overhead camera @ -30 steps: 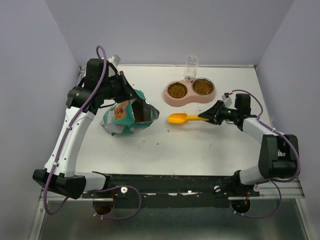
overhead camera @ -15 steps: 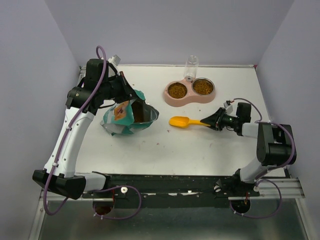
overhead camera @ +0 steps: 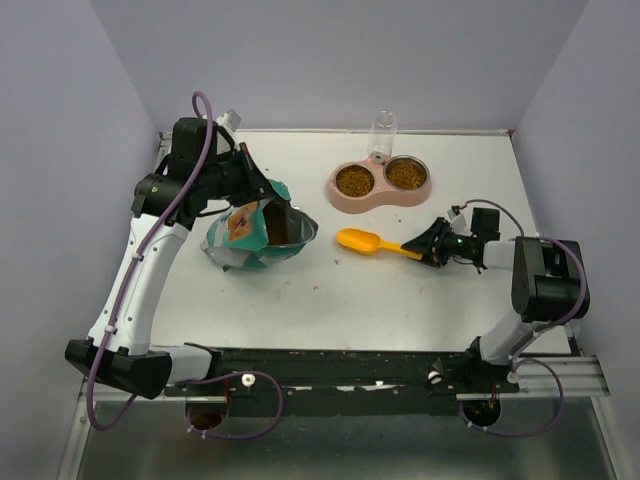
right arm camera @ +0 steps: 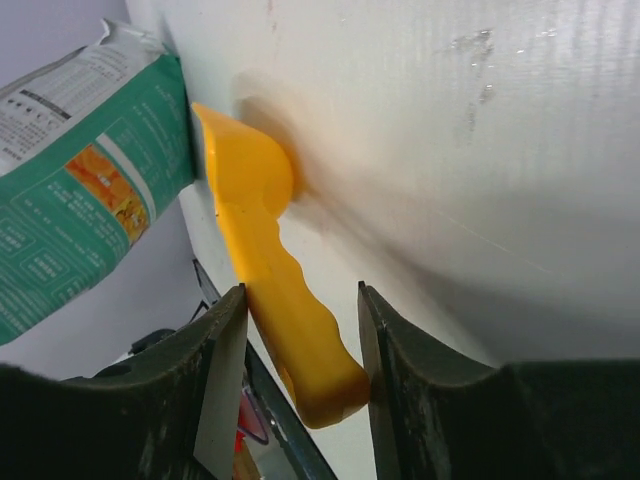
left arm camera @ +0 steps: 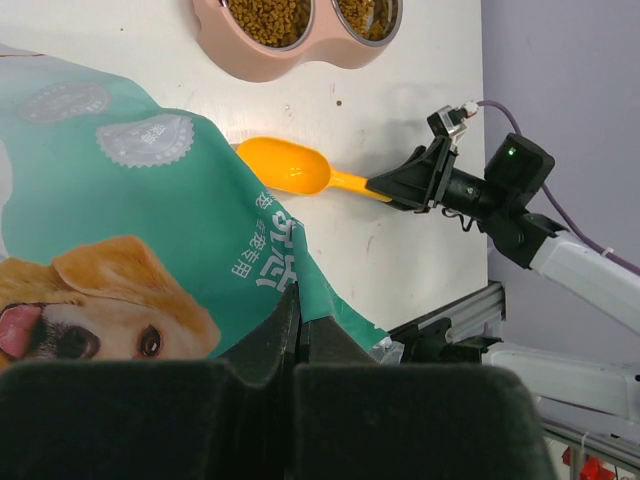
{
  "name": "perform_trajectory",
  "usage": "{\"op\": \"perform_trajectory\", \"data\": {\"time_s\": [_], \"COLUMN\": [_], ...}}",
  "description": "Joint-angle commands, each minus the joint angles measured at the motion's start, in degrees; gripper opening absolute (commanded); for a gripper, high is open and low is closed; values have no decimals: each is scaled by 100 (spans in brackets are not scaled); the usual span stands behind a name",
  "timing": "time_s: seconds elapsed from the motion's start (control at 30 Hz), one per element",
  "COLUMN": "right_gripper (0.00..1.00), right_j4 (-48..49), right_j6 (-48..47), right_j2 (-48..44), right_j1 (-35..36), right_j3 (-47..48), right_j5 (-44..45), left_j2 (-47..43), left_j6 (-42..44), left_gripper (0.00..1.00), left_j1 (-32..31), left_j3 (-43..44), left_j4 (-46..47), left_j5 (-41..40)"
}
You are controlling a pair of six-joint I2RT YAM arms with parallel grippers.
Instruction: Serve the pet food
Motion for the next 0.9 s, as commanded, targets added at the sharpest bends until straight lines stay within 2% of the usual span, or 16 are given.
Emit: {"op": "perform_trajectory", "data": {"time_s": [0.0, 0.3, 0.33, 0.57, 0.7, 0.87], "right_gripper": [55, 73, 79, 82, 81, 79], "right_j4": [-1167, -3294, -3478, -4182, -3868, -3840], "right_j6": [-676, -1089, -1159, -1572, -1959, -1592], "right_j2": [141, -474, -553, -843, -1169, -941], "right_j1": [-9, 0, -8, 131, 718, 1905], "right_j3": [199, 1403, 1570, 2309, 2695, 4108], "right_j5": [1451, 2584, 2707, 3244, 2570, 1778], "left_j2": [-301, -292, -292, -318, -301, -309], "left_j6": [-125, -125, -116, -81, -54, -46], "left_gripper": [0, 0, 0, 0, 0, 0], "left_j1": [17, 17, 17, 17, 17, 17], "left_j3": [226, 199, 199, 181, 234, 252], "left_j4": [558, 593, 584, 531, 514, 487], "left_j5": [441, 467, 476, 529, 582, 538]}}
